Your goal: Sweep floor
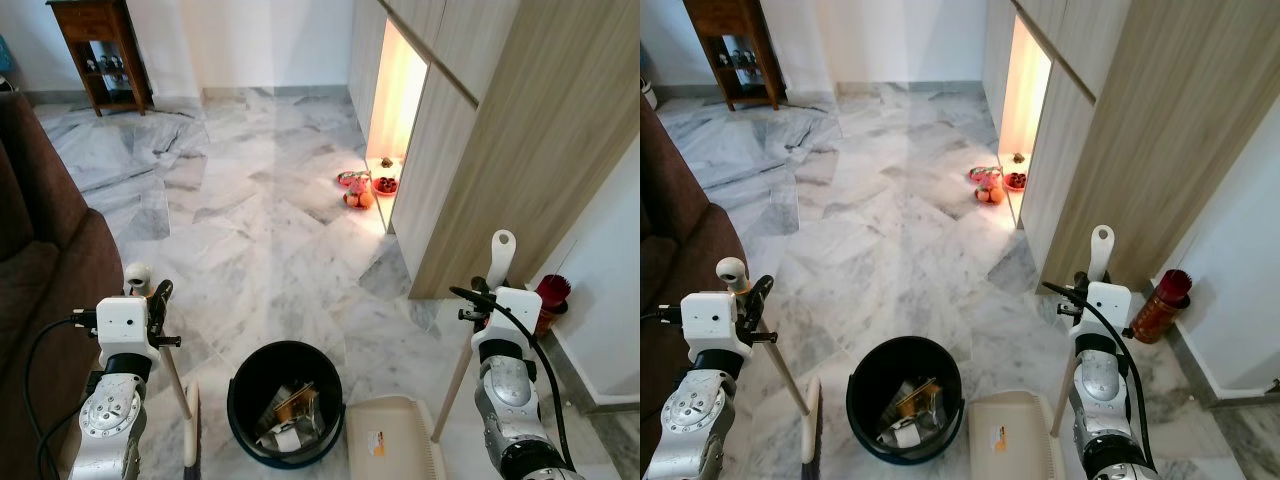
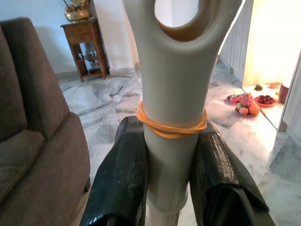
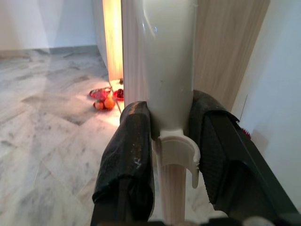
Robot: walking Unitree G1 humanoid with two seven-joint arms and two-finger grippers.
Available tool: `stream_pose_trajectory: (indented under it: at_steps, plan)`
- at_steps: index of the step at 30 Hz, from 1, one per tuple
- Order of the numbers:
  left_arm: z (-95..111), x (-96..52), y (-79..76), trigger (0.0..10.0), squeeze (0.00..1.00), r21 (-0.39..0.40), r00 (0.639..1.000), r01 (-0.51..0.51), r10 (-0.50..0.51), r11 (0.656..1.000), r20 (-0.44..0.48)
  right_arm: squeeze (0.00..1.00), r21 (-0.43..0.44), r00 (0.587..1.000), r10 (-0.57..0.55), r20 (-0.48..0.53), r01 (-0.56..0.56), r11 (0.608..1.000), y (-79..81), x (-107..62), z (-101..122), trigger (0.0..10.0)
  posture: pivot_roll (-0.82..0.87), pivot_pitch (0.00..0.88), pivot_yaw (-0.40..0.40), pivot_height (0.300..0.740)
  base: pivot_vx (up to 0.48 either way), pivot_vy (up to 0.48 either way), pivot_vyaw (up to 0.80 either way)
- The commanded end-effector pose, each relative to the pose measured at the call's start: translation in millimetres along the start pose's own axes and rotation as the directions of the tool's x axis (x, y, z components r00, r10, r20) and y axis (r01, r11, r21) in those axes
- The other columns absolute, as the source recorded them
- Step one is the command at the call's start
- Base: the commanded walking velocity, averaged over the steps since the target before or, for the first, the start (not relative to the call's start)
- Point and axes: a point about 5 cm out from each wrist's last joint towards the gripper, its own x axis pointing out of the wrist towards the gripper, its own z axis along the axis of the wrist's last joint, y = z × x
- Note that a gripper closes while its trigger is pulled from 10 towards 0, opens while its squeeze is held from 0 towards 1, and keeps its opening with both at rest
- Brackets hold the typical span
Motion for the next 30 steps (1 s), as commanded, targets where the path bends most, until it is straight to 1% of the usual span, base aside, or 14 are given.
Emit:
stream_pose_trajectory:
  at_steps: [1,30]
  plan:
    - [7.1,2.8,0.6,10.0,0.0,0.008,1.0,0.005,-0.006,1.0,0.031,0.0,-0.002,0.999,0.008,0.05,-0.008,1.0,1.4,4.4,9.7,10.0,0.09,0.0,0.003,0.74,-0.319,0.0,0.0]
    - [6.9,1.8,0.8,10.0,0.0,0.013,0.999,-0.016,0.016,1.0,0.031,0.0,-0.007,0.999,0.003,0.042,-0.003,1.0,-0.1,7.4,11.2,10.0,0.1,0.0,-0.014,0.74,-0.319,0.0,0.0]
